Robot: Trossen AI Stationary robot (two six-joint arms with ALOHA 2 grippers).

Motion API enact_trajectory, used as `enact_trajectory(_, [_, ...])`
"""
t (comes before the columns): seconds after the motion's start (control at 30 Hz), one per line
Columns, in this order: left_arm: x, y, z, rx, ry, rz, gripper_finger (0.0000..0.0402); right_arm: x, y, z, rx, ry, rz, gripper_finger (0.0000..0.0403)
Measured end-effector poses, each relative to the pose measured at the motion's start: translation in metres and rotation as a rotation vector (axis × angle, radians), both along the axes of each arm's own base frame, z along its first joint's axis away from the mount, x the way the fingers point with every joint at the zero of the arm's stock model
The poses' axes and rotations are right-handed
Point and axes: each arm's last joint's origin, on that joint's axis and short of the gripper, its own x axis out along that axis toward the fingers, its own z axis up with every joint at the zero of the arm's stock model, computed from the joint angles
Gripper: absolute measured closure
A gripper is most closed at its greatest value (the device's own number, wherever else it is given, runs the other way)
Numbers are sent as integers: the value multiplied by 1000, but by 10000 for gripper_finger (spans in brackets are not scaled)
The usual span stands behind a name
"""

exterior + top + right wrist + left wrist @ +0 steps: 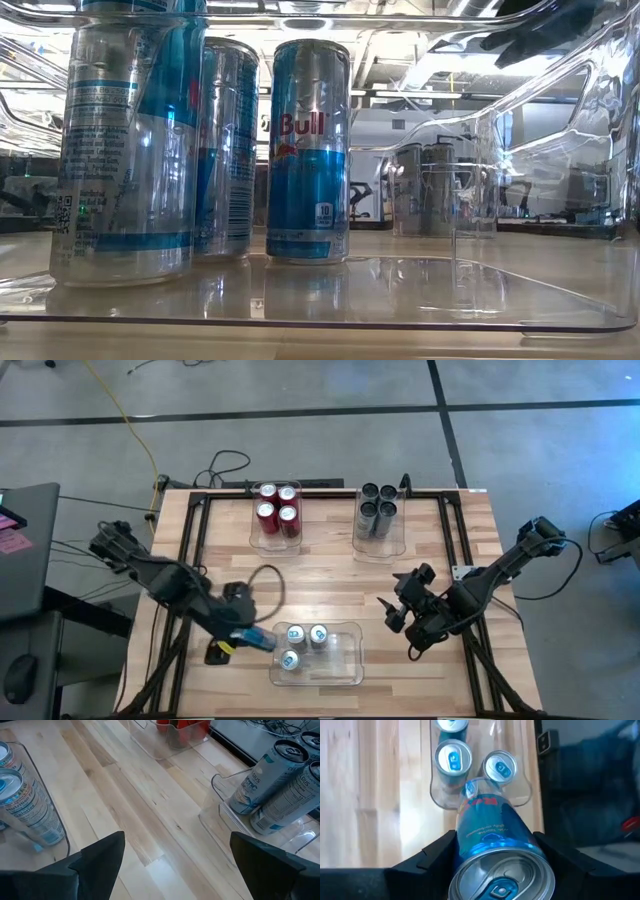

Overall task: Sort soda cans
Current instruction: Put the blue soda can into the bottom center transparent bin

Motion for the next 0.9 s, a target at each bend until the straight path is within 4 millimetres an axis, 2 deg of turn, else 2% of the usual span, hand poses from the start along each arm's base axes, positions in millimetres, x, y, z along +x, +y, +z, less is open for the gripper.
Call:
enact_trajectory(0.27, [47,-13,0,158,26,-169,167,0,0,0,12,11,6,24])
enact_trajectory(0.53, [82,-21,-5,231,148,-262,166,0,0,0,11,13,8,24])
enact_trajectory(0.7, [97,-24,-2,239,118,-319,165,0,0,-1,11,14,8,24])
enact_trajectory(0.9, [100,-20,8,236,59,-341,164,-1,0,-1,7,25,9,24])
